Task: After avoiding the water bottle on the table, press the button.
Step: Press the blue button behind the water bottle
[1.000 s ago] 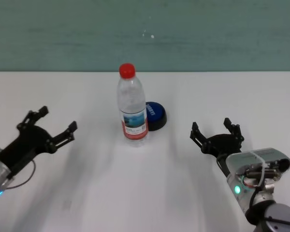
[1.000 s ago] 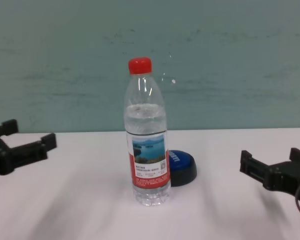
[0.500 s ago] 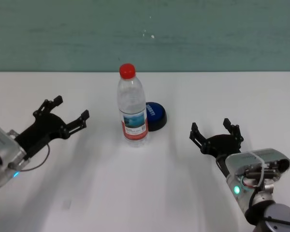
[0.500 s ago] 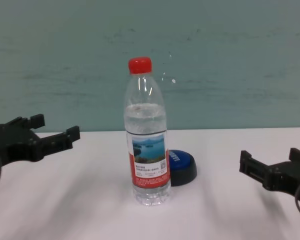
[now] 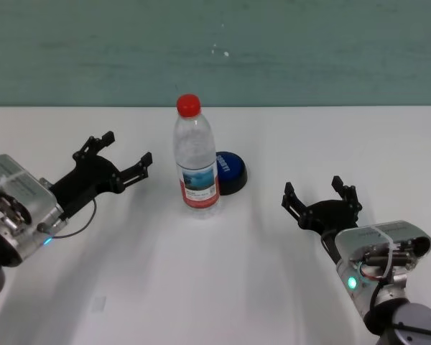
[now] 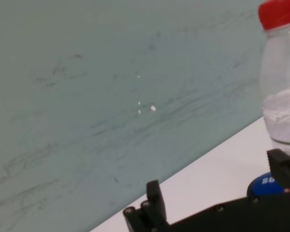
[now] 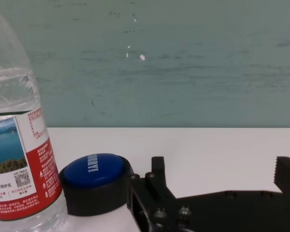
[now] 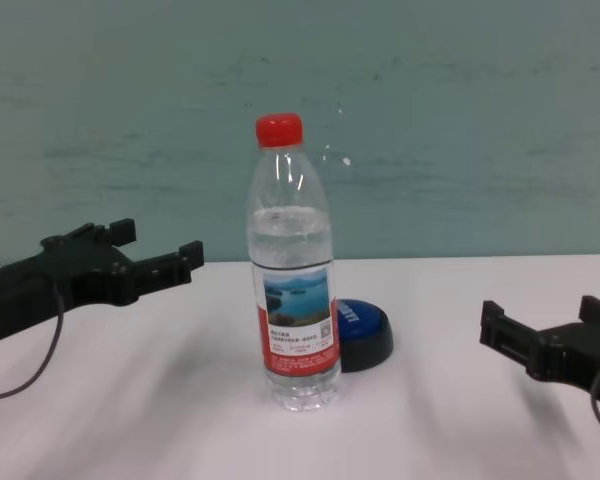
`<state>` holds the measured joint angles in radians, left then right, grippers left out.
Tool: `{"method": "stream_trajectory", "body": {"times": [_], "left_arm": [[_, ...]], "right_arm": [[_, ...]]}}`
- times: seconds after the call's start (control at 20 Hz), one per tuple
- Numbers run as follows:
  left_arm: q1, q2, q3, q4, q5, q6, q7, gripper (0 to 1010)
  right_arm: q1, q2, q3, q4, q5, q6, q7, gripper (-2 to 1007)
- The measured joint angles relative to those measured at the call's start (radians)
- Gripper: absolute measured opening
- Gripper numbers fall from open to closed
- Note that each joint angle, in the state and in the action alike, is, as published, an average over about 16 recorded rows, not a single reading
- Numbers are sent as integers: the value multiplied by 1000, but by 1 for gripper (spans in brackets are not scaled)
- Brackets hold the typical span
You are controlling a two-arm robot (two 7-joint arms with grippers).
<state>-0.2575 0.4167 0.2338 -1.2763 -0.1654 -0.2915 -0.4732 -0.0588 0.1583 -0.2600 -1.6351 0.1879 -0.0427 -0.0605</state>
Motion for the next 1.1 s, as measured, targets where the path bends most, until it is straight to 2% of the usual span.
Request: {"method": "stream_trajectory", "body": {"times": [0.25,0.65,1.1], "left_arm": [[-27,-1,12,43,5,-13,-3,1000],[-67,7,15,122,8,-46,-16,1000],[-159,-16,35,245,24,-88,-39,1000]], "right_arm": [[0,0,0,0,0,0,0,1004],[0,0,0,0,0,0,0,1004],[0,0,0,0,0,0,0,1004]]}}
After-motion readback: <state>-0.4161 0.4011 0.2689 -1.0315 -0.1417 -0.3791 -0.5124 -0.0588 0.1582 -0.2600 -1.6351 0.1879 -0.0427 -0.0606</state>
